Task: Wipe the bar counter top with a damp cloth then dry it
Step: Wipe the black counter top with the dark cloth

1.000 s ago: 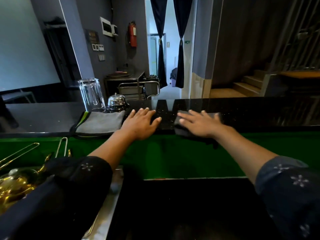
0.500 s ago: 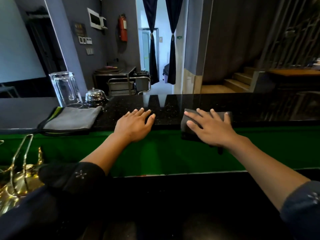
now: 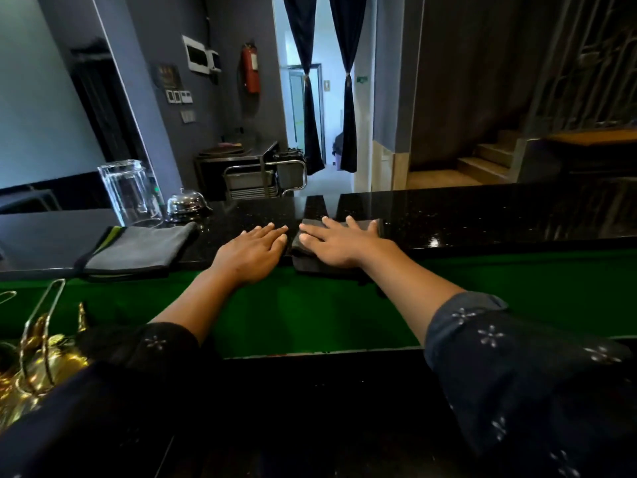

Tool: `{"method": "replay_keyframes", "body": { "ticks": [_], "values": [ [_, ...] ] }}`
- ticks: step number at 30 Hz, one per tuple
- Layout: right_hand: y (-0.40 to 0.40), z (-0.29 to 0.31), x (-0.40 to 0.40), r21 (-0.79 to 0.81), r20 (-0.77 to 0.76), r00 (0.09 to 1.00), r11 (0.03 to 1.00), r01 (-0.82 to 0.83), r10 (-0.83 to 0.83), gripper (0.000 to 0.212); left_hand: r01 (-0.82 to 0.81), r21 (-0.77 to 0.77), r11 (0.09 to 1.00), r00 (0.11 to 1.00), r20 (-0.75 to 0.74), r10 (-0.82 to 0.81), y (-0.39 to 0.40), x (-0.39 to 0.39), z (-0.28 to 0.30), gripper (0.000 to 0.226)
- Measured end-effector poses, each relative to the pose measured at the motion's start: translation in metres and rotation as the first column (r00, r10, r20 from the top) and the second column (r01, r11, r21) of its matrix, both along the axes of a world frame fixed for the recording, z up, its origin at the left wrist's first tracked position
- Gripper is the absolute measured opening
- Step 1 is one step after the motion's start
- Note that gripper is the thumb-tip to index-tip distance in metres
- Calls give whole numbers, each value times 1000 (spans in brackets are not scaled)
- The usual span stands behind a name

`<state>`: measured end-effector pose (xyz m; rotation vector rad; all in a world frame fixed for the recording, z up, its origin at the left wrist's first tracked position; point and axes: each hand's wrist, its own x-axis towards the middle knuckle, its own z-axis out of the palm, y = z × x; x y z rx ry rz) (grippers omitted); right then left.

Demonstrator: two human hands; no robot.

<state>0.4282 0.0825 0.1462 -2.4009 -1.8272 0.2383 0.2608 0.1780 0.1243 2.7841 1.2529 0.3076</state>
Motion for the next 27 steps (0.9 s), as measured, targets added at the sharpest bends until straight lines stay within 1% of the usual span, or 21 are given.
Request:
{"method": "replay_keyframes", "body": {
  "ticks": [2, 6, 8, 10, 12, 14, 15, 16, 20, 21, 23, 25, 27],
  "values": [
    [-15, 1, 25, -3, -16, 1000, 1000, 10, -10, 56, 6, -5, 1000, 1000, -1, -6, 1, -1, 0, 51],
    [-41, 3, 80, -23, -50, 995, 996, 81, -82, 56, 1, 1, 1000, 1000, -3, -1, 2, -1, -1, 51],
    [-45, 2, 93, -29, -55, 995, 996, 86, -87, 56, -1, -28, 1000, 1000, -29, 0, 2, 1, 2, 51],
    [-44, 2, 97, -11, -58, 996, 998, 61, -62, 57, -6, -91, 996, 998, -56, 1, -1, 4, 11, 51],
    [-44, 7, 101, 115, -96, 994, 991, 63, -52, 59, -27, -141, 990, 998, -56, 19, -9, 14, 29, 51],
    [-48, 14, 113, 296, -140, 984, 944, 148, -111, 61, -35, -128, 991, 999, -38, 30, -19, 29, 47, 48],
    [-50, 17, 122, 340, -139, 978, 920, 192, -153, 60, -20, -110, 994, 1000, -12, 19, -24, 39, 53, 47],
    [-53, 18, 133, 343, -134, 973, 912, 225, -189, 60, 0, -102, 995, 1000, 24, 3, -29, 50, 57, 48],
    [-62, 9, 168, 218, -148, 948, 926, 309, -281, 65, 18, -161, 987, 988, 154, 7, -39, 105, 48, 60],
    [-64, 7, 171, 192, -144, 942, 925, 327, -303, 67, 3, -158, 987, 988, 156, 22, -40, 118, 43, 66],
    [-67, 1, 173, 157, -149, 931, 922, 354, -332, 68, -30, -146, 989, 992, 113, 47, -41, 141, 33, 77],
    [-67, -4, 173, 170, -168, 926, 916, 364, -337, 58, -60, -144, 988, 995, 76, 71, -40, 158, 24, 78],
    [-67, -2, 170, 218, -216, 920, 902, 373, -328, 40, -54, -163, 985, 990, 116, 74, -40, 167, 22, 68]
  ]
}}
